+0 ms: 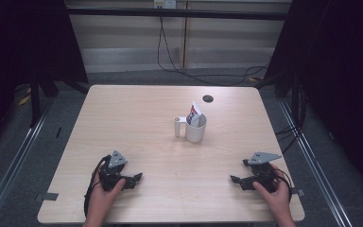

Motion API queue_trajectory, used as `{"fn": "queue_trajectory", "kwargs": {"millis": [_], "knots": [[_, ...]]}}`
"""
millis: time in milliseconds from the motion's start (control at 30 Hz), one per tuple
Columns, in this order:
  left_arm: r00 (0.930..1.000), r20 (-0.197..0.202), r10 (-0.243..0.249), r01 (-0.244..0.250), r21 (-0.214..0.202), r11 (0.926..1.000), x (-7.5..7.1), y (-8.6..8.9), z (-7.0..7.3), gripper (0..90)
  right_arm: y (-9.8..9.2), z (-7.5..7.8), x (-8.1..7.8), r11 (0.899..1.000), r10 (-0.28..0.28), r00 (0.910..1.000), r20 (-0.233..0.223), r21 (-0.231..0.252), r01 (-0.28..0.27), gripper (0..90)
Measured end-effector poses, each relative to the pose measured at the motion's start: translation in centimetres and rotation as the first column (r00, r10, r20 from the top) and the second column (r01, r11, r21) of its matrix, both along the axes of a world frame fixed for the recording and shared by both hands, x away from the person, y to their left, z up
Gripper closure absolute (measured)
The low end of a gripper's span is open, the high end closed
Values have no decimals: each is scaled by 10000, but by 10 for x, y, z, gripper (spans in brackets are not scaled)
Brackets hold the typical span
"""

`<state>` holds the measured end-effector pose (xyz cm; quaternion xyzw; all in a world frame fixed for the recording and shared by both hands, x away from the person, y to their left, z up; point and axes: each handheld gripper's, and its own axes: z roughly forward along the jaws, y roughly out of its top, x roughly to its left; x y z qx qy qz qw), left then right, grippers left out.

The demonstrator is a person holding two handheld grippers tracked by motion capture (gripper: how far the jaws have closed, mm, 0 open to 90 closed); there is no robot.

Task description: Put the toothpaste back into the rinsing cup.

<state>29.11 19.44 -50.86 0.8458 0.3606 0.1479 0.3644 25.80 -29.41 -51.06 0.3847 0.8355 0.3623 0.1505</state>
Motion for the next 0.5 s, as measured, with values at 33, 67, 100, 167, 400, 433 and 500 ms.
{"fn": "queue_trajectory", "kwargs": {"millis": [33,67,100,167,400,433,500], "knots": [[10000,0,-1,1,2,10000,0,0,0,151,0,0,0,10000,10,10000,-11,11,-10,141],[10000,1,-2,2,2,10000,0,0,0,151,0,0,-1,10000,-3,10000,-34,8,3,141],[10000,1,-1,1,2,10000,0,0,0,151,-1,0,-1,10000,19,10000,-15,1,-19,141],[10000,3,2,-2,4,10000,0,0,0,151,-1,-1,-1,10000,56,10000,55,23,-56,141],[10000,21,-20,20,60,10000,0,0,0,151,-1,-1,-2,10000,29,10000,24,19,-29,137],[10000,18,-23,23,58,10000,0,0,0,151,-1,-1,-2,10000,29,10000,17,20,-29,136],[10000,21,-1,1,21,10000,0,0,0,151,-1,-1,-2,10000,28,10000,13,16,-28,135]]}}
